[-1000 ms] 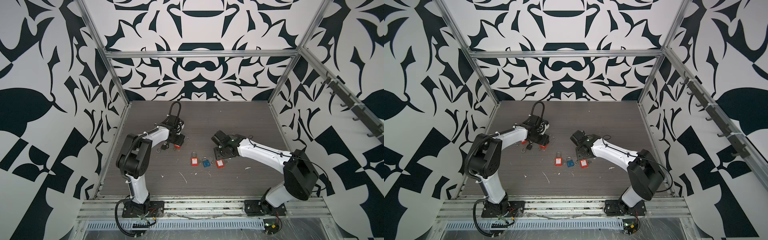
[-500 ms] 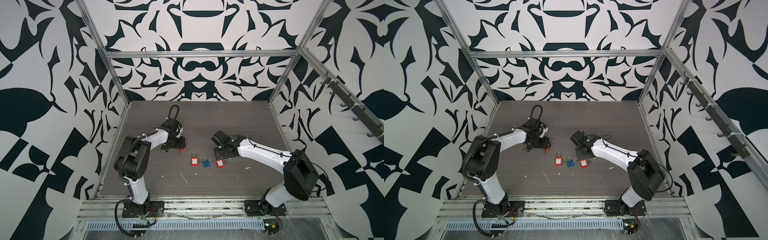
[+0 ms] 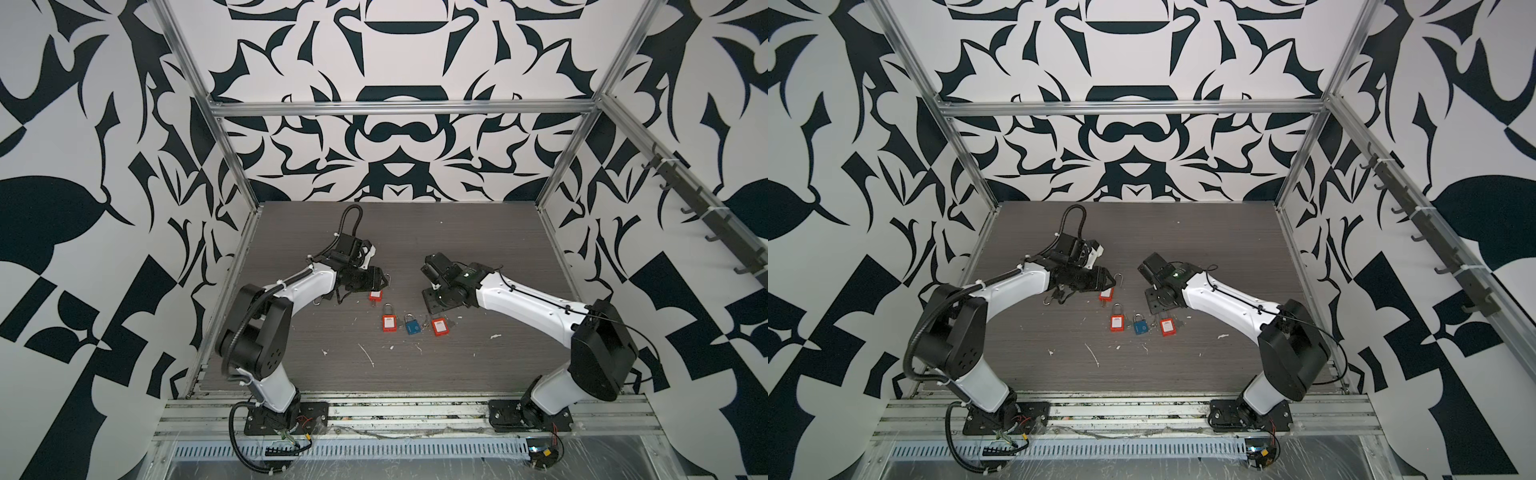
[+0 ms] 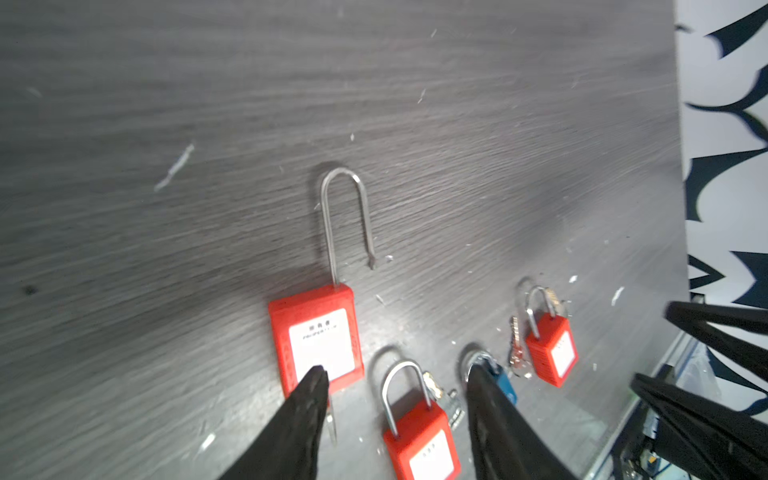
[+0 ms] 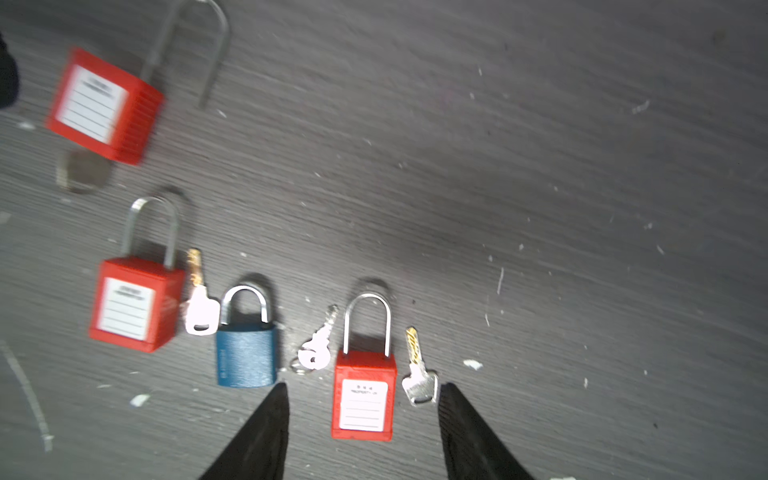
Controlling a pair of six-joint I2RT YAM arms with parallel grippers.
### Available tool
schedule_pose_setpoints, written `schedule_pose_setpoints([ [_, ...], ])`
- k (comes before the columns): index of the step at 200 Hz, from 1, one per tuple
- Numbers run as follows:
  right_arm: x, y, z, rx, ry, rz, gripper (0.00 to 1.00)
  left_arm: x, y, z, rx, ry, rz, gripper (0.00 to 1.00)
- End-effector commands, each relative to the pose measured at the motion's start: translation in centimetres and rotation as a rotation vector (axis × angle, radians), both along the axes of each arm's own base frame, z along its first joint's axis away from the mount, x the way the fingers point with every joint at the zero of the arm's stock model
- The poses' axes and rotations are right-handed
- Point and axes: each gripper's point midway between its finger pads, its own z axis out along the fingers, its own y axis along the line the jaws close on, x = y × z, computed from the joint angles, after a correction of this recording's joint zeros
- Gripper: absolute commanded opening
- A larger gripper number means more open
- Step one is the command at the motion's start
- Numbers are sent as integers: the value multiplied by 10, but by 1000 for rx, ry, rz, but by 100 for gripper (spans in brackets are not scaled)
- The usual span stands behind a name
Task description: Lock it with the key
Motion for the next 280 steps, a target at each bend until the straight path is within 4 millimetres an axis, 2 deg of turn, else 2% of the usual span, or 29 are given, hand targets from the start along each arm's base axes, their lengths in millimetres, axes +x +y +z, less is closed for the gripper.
schedule_pose_setpoints([
  [1,15,24,19,68,-33,46,60,7,17,32,-6,-112,40,58],
  [37,28,61,18,42,-5,74,60,16,65,63,5,-225,121,60],
  [50,32,78,10,3,28,94,61,17,80,71,3,-267,133,61],
  [72,37,108,0,-49,52,152,63,18,106,77,9,-298,183,61],
  [99,47,132,-9,-36,101,118,65,18,128,76,8,-291,239,61],
  [117,52,146,-13,-6,126,80,65,17,131,74,1,-280,244,62],
  [154,61,142,-24,-73,163,-43,67,16,131,66,-9,-254,246,62],
  [184,62,156,-29,-25,194,-72,67,15,129,59,-21,-231,246,63],
  [230,70,157,-41,5,221,-169,68,11,128,54,-23,-219,241,63],
  [280,71,167,-52,39,249,-171,69,8,128,52,-26,-214,238,64],
])
